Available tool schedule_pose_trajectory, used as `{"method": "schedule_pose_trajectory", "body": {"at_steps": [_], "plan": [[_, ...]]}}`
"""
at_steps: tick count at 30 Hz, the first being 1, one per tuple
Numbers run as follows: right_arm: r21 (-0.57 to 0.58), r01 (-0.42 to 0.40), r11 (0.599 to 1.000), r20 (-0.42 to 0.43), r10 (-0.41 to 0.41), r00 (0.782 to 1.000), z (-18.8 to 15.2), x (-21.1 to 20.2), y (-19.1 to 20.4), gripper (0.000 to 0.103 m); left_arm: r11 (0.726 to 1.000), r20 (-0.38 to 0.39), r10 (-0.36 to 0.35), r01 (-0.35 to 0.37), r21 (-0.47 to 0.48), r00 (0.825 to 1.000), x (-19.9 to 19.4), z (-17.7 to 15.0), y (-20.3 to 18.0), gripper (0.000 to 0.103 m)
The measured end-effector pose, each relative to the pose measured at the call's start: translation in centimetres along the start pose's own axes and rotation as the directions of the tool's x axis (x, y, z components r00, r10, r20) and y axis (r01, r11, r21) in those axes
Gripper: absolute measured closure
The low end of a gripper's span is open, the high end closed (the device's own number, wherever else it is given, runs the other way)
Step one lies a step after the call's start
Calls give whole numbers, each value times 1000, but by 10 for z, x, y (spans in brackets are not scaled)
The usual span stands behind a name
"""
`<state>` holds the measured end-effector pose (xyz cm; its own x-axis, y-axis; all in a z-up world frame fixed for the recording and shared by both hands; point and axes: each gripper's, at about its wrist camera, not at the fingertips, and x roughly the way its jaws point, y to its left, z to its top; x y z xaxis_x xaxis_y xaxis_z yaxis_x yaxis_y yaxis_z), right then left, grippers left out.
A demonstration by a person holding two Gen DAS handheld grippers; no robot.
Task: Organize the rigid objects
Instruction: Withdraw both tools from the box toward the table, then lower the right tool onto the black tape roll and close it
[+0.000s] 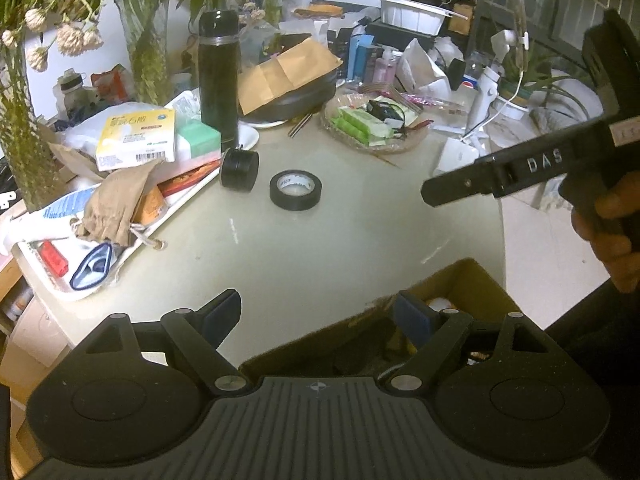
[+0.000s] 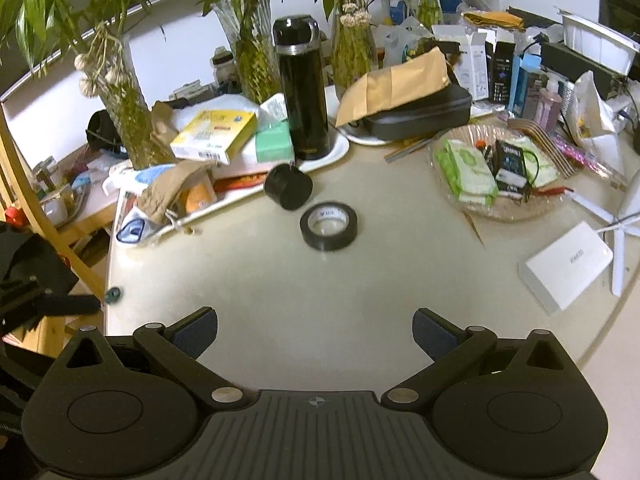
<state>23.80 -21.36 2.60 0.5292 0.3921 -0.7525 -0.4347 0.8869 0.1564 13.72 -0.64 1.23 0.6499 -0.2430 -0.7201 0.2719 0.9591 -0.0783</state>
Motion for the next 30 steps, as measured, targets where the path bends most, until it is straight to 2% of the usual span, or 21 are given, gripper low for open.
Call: {"method": "schedule_pose_trajectory", "body": {"at_steps": [12,18,30], "plan": [[-45,38,998,44,-36,998,33,-11,-8,0,1000,57,14,-14,-16,998,-6,20,11,19],[-75,35,997,64,-30,997,35,1,-11,0,1000,78,19,-18,-14,997,1,21,17,19],[-177,-12,984,22,16,1000,29,47,-10,0,1000,82,23,-22,-19,996,34,27,32,19]]}}
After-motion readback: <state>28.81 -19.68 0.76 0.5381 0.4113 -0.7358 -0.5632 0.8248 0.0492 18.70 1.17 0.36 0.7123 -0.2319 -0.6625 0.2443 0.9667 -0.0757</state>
